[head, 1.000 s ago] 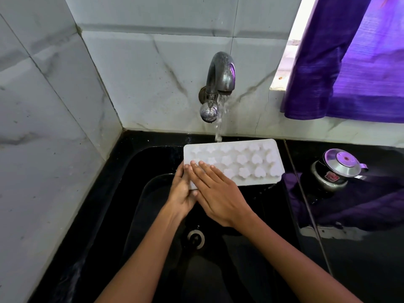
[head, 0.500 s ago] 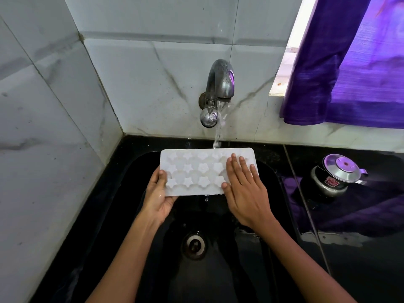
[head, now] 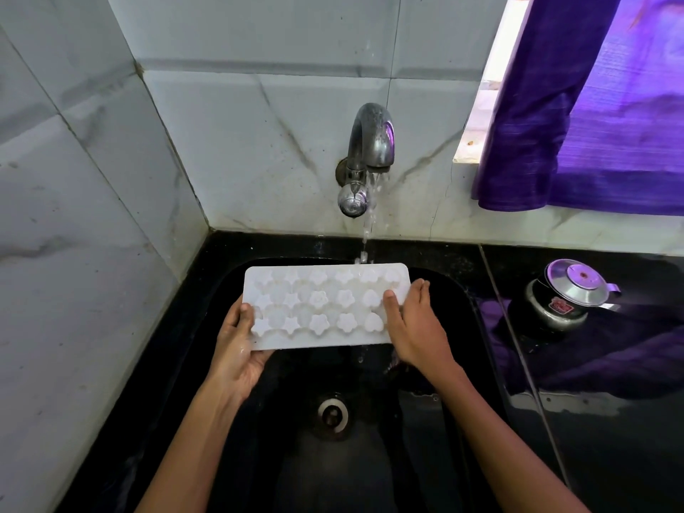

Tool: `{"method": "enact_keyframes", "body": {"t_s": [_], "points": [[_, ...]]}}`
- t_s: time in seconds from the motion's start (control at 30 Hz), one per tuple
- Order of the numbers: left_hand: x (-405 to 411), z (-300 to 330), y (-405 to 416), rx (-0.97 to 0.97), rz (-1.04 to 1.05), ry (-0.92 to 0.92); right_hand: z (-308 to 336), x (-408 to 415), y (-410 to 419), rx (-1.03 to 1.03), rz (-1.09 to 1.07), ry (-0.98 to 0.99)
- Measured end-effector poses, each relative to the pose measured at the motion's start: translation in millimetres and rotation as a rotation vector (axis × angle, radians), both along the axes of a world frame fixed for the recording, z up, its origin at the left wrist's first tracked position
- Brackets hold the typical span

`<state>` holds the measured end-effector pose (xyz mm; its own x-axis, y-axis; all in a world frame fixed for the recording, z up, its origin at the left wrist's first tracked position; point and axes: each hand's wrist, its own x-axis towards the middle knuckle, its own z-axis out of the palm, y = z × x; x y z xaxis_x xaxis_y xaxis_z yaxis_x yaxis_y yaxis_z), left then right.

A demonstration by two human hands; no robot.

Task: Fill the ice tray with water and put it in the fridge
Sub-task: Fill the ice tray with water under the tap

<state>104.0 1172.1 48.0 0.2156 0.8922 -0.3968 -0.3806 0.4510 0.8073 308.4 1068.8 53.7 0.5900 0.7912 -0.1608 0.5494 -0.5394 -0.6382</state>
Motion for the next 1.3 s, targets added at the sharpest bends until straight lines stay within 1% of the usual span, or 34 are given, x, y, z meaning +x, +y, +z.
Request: {"method": "enact_keyframes", "body": {"t_s": [0.07, 0.13, 0.23, 0.33, 0.57, 0.7, 0.9, 1.0, 1.1, 1.3], "points": [[-3.0, -0.2, -2.0, 0.002, -0.004, 0.009, 0.1, 1.9, -2.2, 0.053, 0.002, 0.097], [-6.1, 0.0, -4.1, 0.003, -0.006, 0.020, 0.1, 8.6, -4.4, 0.162, -0.006, 0.176], [-11.3, 0.9, -5.8, 0.012, 0.005, 0.036, 4.2, 22.9, -3.5, 0.262, 0.034, 0.273], [-15.7, 5.2, -6.7, 0.039, 0.014, 0.049, 8.1, 30.0, -1.4, 0.249, 0.060, 0.404], [-28.9, 13.4, -2.0, 0.085, 0.024, 0.150, 16.9, 27.4, 3.8, 0.235, 0.037, 0.675], [-39.4, 11.9, -0.9, 0.067, 0.006, 0.226, 14.5, 24.5, 2.5, 0.241, 0.028, 0.719], [-44.5, 7.6, -6.7, 0.077, -0.107, 0.414, 8.3, 31.1, -17.8, 0.231, -0.010, 0.674], [-40.0, 8.1, -14.8, 0.114, -0.199, 0.508, 9.7, 38.4, -34.2, 0.249, -0.025, 0.640], [-31.2, 14.6, -22.4, 0.202, -0.229, 0.526, 15.8, 44.3, -46.1, 0.317, -0.045, 0.598], [-21.6, 17.9, -36.2, 0.328, -0.181, 0.487, 19.8, 46.3, -66.2, 0.472, -0.058, 0.560]]}}
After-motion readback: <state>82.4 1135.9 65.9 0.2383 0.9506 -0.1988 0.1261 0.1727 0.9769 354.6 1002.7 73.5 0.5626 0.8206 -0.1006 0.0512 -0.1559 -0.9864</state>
